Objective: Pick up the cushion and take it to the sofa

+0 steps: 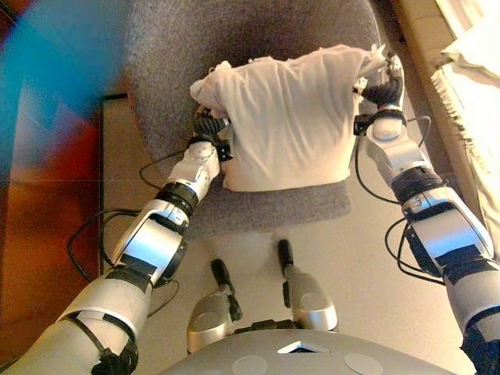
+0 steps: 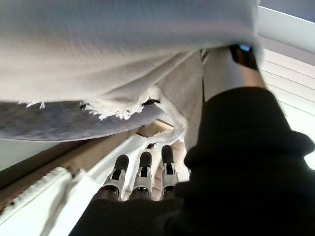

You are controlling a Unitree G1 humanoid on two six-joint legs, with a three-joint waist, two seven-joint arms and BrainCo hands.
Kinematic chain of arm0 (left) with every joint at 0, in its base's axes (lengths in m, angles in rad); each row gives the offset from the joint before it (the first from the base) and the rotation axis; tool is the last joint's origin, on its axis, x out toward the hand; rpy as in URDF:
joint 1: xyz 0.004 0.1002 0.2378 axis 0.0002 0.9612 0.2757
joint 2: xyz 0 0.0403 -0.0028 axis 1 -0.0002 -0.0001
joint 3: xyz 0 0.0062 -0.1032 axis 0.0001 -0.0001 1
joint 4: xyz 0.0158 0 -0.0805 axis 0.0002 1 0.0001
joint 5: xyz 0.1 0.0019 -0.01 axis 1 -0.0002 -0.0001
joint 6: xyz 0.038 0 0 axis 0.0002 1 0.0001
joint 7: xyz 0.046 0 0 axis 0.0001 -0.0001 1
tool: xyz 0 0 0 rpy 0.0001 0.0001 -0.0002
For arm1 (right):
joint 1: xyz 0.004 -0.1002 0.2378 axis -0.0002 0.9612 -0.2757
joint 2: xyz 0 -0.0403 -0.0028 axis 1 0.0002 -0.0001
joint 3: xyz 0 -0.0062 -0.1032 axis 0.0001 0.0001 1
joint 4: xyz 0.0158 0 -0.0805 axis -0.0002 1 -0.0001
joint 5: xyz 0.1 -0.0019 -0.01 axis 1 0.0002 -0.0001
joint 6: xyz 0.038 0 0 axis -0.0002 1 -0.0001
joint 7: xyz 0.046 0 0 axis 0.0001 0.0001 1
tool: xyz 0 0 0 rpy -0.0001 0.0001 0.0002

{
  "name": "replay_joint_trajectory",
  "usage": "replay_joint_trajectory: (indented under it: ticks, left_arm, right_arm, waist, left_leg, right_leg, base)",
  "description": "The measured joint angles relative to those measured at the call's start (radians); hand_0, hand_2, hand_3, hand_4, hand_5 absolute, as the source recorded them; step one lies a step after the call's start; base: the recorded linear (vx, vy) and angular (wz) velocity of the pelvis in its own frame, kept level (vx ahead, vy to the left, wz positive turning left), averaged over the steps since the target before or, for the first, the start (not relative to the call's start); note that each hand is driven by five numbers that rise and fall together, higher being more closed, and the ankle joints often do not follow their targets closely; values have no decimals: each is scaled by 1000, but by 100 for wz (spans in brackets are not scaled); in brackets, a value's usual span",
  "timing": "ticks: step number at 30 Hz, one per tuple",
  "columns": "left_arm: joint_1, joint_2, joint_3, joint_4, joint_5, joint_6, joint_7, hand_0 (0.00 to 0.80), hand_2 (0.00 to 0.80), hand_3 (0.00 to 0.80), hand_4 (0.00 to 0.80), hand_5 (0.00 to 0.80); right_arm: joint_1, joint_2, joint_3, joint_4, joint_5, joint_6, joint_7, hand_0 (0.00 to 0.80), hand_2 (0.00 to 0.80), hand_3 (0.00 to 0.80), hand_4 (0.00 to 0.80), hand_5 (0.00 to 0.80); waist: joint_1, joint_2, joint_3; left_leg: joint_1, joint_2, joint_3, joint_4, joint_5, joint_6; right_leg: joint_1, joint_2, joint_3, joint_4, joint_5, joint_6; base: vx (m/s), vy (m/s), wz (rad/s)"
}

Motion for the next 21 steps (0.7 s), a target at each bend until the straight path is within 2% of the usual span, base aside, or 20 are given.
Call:
replay_joint_trajectory:
  ticks: [4, 9, 15, 21]
  left_arm:
    - [26, 25, 24, -123, 19, -32, 12, 0, 0, 0, 0, 0]
    - [39, 53, 45, -176, 20, -34, 15, 0, 0, 0, 0, 0]
    - [85, 63, 78, -359, 22, -39, 12, 0, 0, 0, 0, 0]
    - [83, 21, 58, -381, 36, -37, -1, 0, 0, 0, 0, 0]
  right_arm:
    - [26, -10, -63, -76, -53, -18, -18, 0, 0, 0, 0, 0]
    - [62, -32, -96, -173, -80, -19, -22, 0, 0, 0, 0, 0]
    - [112, -37, -162, -300, -150, -19, -33, 0, 0, 0, 0, 0]
    - [102, -28, -147, -372, -158, -20, -12, 0, 0, 0, 0, 0]
  waist:
    - [7, 0, 0]
    - [7, 1, 0]
    - [6, 5, -4]
    - [12, 14, -33]
  left_leg:
    - [14, -3, -5, 0, 1, 1]
    - [74, 0, -18, -5, -4, -1]
    - [95, -3, -31, -1, -5, -1]
    - [109, -4, -32, -1, -5, 0]
  right_leg:
    - [17, -2, -13, 0, 0, 0]
    - [83, -5, -21, -1, -18, 1]
    - [113, -5, -35, -1, -21, 0]
    - [128, -5, -37, -1, -22, 1]
  base:
    - [139, 22, 5]
    - [182, 31, 7]
    - [117, 37, 7]
    - [64, 20, 1]
